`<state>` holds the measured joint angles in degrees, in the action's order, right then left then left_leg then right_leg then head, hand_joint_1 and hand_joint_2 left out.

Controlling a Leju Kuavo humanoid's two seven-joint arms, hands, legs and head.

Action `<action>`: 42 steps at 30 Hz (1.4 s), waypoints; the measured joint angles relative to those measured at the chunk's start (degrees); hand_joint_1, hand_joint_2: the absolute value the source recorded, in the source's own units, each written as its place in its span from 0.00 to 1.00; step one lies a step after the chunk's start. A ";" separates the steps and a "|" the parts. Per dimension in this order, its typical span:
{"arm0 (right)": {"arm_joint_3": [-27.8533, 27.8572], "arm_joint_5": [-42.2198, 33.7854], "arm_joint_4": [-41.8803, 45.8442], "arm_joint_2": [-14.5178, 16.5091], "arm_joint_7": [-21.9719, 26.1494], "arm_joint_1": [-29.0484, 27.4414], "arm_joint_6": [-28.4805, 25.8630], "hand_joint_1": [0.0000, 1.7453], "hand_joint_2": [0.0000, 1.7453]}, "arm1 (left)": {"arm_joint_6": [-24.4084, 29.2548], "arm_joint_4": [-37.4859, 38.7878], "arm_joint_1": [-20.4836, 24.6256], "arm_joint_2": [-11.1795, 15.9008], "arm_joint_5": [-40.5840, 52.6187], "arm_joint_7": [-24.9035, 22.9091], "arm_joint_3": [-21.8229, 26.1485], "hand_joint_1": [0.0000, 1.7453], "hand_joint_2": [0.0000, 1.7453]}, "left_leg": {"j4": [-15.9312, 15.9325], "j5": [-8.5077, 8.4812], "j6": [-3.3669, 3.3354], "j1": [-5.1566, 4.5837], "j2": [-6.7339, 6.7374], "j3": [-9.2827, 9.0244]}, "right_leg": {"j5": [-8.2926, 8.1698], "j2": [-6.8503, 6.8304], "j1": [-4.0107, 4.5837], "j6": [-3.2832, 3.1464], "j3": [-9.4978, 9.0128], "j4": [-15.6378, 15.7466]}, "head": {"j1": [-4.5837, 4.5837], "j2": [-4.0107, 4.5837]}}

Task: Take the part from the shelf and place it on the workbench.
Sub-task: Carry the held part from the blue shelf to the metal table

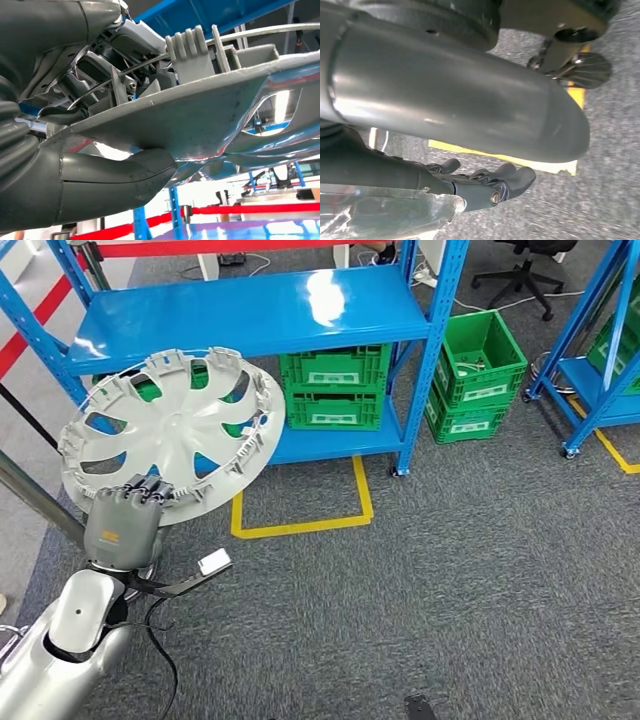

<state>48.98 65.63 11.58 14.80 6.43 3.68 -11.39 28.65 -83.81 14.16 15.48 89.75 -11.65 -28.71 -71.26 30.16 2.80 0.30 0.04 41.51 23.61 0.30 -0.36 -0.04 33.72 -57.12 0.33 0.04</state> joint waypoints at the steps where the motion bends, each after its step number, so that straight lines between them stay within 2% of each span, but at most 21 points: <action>1: 0.00 -0.01 0.00 0.00 0.00 -0.02 -0.01 0.00 0.00 | 0.00 0.02 -0.05 -0.05 0.00 0.18 0.10 1.00 1.00 | -1.27 -0.39 0.03 0.02 0.00 -0.51 | -0.69 0.00 0.00 0.04 0.92 -0.03 | 0.01 0.00; 2: 0.00 -0.01 0.00 -0.01 0.00 0.00 -0.01 0.00 0.00 | -0.01 0.03 -0.08 -0.10 0.00 0.30 0.23 1.00 1.00 | -0.39 -1.75 -0.01 0.03 0.00 -2.00 | -1.38 0.01 0.00 0.12 1.81 -0.06 | 0.01 0.00; 4: 0.00 -0.03 0.00 0.01 0.00 0.05 -0.02 0.00 0.00 | -0.02 0.03 -0.06 -0.25 -0.01 0.51 0.59 1.00 1.00 | 6.38 -4.00 -0.28 0.03 -0.03 -7.37 | -2.60 0.06 0.00 0.48 3.33 -0.10 | 0.01 0.00; 5: -0.01 -0.04 0.00 0.02 0.01 0.07 -0.02 0.00 0.00 | -0.02 0.03 0.02 -0.35 -0.01 0.60 0.76 1.00 1.00 | 10.90 -3.93 -0.54 -0.05 -0.06 -10.32 | -3.16 0.05 0.04 0.75 3.94 -0.12 | -0.02 0.00; 7: -0.01 -0.10 0.00 0.03 0.04 0.12 -0.02 0.00 0.00 | -0.03 0.04 0.15 -0.54 -0.01 0.71 1.04 1.00 1.00 | 16.07 -3.22 -1.19 -0.33 -0.14 -13.19 | -4.47 0.01 0.05 1.35 4.60 0.32 | -0.05 0.00; 10: -0.02 -0.13 -0.02 0.04 0.06 -0.17 -0.02 0.00 0.00 | -0.07 0.20 0.16 -0.87 0.01 0.92 1.22 1.00 1.00 | 17.07 -4.42 -2.25 -0.33 0.01 -12.30 | -4.90 0.14 -0.06 2.35 5.56 0.50 | -0.07 0.00; 12: -0.02 -0.05 -0.02 0.04 0.06 -0.59 -0.03 0.00 0.00 | -0.09 0.32 -0.04 -1.11 0.01 1.15 1.31 1.00 1.00 | 17.28 -5.38 -3.09 -0.12 0.18 -11.38 | -0.70 0.12 -0.07 2.91 7.18 -3.66 | -0.33 0.00; 14: -0.02 0.07 -0.02 0.04 0.07 -0.72 -0.03 0.00 0.00 | -0.11 0.44 -0.25 -1.25 -0.01 1.24 1.39 1.00 1.00 | 17.13 -6.21 -3.47 -0.16 0.22 -10.36 | 4.45 0.09 -0.11 3.20 9.11 -11.61 | -0.55 0.00; 16: -0.02 0.15 -0.02 0.04 0.07 -0.63 -0.02 0.00 0.00 | -0.11 0.56 -0.31 -1.45 -0.01 1.31 1.48 1.00 1.00 | 16.80 -6.95 -3.43 -0.15 0.27 -9.17 | 5.88 0.07 -0.13 3.35 9.35 -16.59 | -0.55 0.01; 17: -0.02 0.17 -0.01 0.04 0.07 -0.60 -0.02 0.00 0.00 | -0.11 0.62 -0.33 -1.58 -0.01 1.41 1.56 1.00 1.00 | 16.53 -7.27 -3.33 -0.11 0.26 -8.51 | 5.03 0.06 -0.15 3.39 8.05 -16.18 | -0.55 0.01; 19: -0.02 0.19 0.00 0.04 0.07 -0.47 -0.02 0.00 0.00 | -0.14 0.68 -0.42 -1.81 -0.01 1.73 1.85 1.00 1.00 | 15.77 -7.73 -2.96 0.04 0.18 -7.27 | 2.92 0.07 -0.18 3.43 2.99 -9.66 | -0.56 0.00; 21: -0.03 0.19 -0.01 0.08 0.08 -0.14 -0.02 0.00 0.00 | -0.28 0.69 -0.48 -2.10 -0.01 2.37 2.50 1.00 1.00 | 15.03 -8.30 -2.36 0.00 0.16 -6.18 | 2.89 0.33 -0.04 3.12 -1.09 -3.26 | -0.57 0.00; 22: -0.04 0.20 -0.01 0.10 0.08 -0.04 -0.02 0.00 0.00 | -0.40 0.70 -0.53 -2.31 -0.01 2.74 2.93 1.00 1.00 | 14.83 -8.72 -2.05 -0.06 0.17 -5.81 | 3.35 0.47 0.08 2.86 -1.68 -2.06 | -0.58 0.00; 25: -0.03 0.19 -0.02 0.15 0.07 -0.09 0.02 0.00 0.00 | -0.75 0.75 -0.76 -2.92 0.01 3.93 4.15 1.00 1.00 | 14.43 -9.05 -1.14 -0.01 0.10 -4.94 | 2.42 0.46 0.08 1.54 -0.80 -2.09 | -0.54 0.00; 27: -0.03 0.22 -0.02 0.17 0.06 -0.02 0.05 0.00 0.00 | -0.95 0.78 -0.87 -3.28 0.02 4.66 4.86 1.00 1.00 | 11.21 -5.37 -0.60 0.06 0.05 -3.72 | 1.35 0.31 -0.08 0.52 0.32 -2.04 | -0.47 0.00; 30: -0.04 0.32 -0.02 0.17 0.05 0.09 0.07 0.00 0.00 | -1.09 0.89 -0.99 -3.80 0.02 5.47 5.86 1.00 1.00 | 0.50 1.89 -0.28 0.07 0.05 -1.32 | -0.59 0.29 0.09 -0.06 2.63 -2.07 | -0.42 0.00; 32: -0.05 0.38 -0.02 0.17 0.04 0.10 0.07 0.00 0.00 | -1.08 0.96 -1.12 -4.05 -0.01 5.84 6.46 1.00 1.00 | -2.27 1.32 -0.56 0.01 0.05 -2.10 | -2.05 0.29 0.31 -0.19 4.39 -2.09 | -0.42 0.00; 34: -0.07 0.45 -0.02 0.17 0.04 0.14 0.07 0.00 0.00 | -1.05 0.99 -1.20 -4.29 -0.10 6.12 7.04 1.00 1.00 | 1.70 -2.00 -1.27 -0.25 0.03 -6.22 | -3.68 0.32 0.51 -0.15 6.27 -2.09 | -0.43 0.00; 37: -0.11 0.50 -0.02 0.20 0.08 0.15 0.09 0.00 0.00 | -1.00 0.91 -1.29 -4.57 -0.19 6.38 7.77 1.00 1.00 | 13.00 -1.14 -2.23 -0.86 0.00 -13.60 | -6.16 0.36 0.55 0.43 7.98 -1.60 | -0.41 -0.01; 40: -0.13 0.51 -0.04 0.31 0.13 -0.18 0.11 0.00 0.00 | -0.97 0.94 -1.63 -4.74 -0.19 6.64 8.34 1.00 1.00 | 15.92 -2.31 -2.92 -1.22 -0.05 -13.20 | -8.65 0.36 0.19 1.56 8.21 0.32 | 0.20 0.00; 42: -0.13 0.51 -0.04 0.34 0.10 -0.62 0.04 0.00 0.00 | -0.97 0.97 -1.77 -4.92 -0.18 6.69 8.46 1.00 1.00 | 16.35 -4.22 -3.63 -0.91 0.06 -11.89 | -5.46 0.32 0.18 2.18 9.06 -1.14 | -0.01 0.00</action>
<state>48.85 66.14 11.54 15.15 6.52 3.07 -11.35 27.68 -82.84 12.39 10.56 89.57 -4.96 -20.25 -54.92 25.95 -0.84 -0.61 0.10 29.61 18.15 0.63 -0.18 2.14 42.78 -58.26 0.32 0.04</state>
